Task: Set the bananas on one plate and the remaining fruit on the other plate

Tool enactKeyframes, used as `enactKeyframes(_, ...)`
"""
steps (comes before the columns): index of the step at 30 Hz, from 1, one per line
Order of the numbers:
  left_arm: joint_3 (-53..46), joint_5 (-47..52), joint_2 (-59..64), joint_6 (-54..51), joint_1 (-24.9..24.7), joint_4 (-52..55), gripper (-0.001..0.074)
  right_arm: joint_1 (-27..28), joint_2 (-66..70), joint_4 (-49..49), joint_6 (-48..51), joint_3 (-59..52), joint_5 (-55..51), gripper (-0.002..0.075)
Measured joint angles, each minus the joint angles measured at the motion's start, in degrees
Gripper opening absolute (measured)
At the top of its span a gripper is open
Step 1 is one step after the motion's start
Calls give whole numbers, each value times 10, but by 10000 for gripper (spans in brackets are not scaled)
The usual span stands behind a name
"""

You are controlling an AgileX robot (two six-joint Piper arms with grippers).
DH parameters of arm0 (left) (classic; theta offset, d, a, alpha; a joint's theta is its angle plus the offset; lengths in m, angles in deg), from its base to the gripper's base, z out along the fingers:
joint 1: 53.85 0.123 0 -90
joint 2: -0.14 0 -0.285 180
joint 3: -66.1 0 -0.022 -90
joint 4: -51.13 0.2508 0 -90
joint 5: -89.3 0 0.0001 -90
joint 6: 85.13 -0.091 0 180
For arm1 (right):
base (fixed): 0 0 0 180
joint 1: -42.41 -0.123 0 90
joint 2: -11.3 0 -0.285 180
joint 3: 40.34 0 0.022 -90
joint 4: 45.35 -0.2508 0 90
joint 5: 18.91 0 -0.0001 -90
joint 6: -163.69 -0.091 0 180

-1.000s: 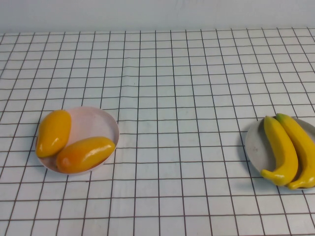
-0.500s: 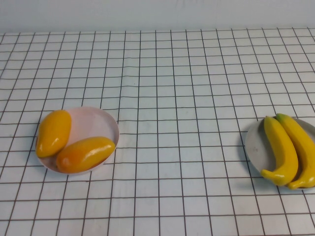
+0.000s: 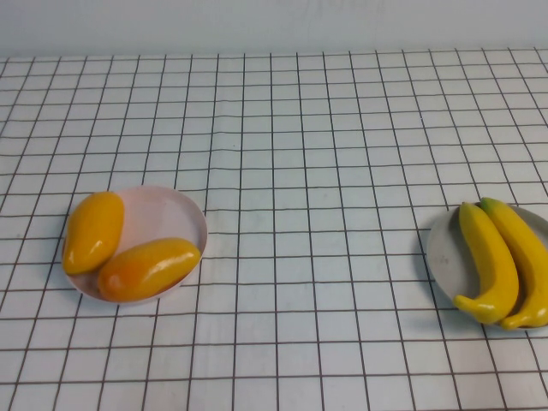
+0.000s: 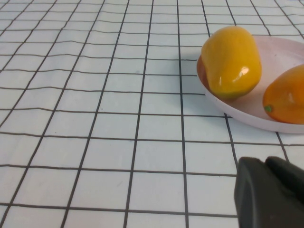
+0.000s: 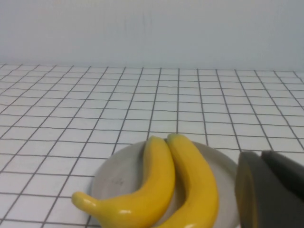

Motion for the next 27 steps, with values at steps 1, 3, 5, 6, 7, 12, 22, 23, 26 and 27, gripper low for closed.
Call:
enactKeyframes(1, 0, 0, 0, 0, 0, 0, -1, 7, -6, 6, -4, -1, -9, -15)
enactKeyframes(3, 0, 0, 0, 0, 0, 0, -1, 18, -13, 13, -11, -1, -33, -15)
enactKeyframes(5, 0, 0, 0, 0, 0, 0, -1, 24, -13, 13, -16, -1, -58, -15)
enactKeyframes(6, 0, 0, 0, 0, 0, 0, -1, 25, -13, 13, -16, -1, -72, -15)
enactKeyframes(7, 0, 0, 0, 0, 0, 0, -1, 25, -13, 11, -16, -1, -84, -15)
enactKeyframes(12, 0, 0, 0, 0, 0, 0, -1, 25, -13, -16, -16, -2, -131, -15)
enactKeyframes(22, 0, 0, 0, 0, 0, 0, -1, 25, -13, -26, -16, -2, -133, -15)
enactKeyframes(23, 0, 0, 0, 0, 0, 0, -1, 25, -13, -26, -16, -2, -133, -15)
enactKeyframes(26, 0, 0, 0, 0, 0, 0, -1, 25, -13, -26, -16, -2, -133, -15)
enactKeyframes(27, 0, 0, 0, 0, 0, 0, -1, 25, -13, -26, -16, -2, -133, -15)
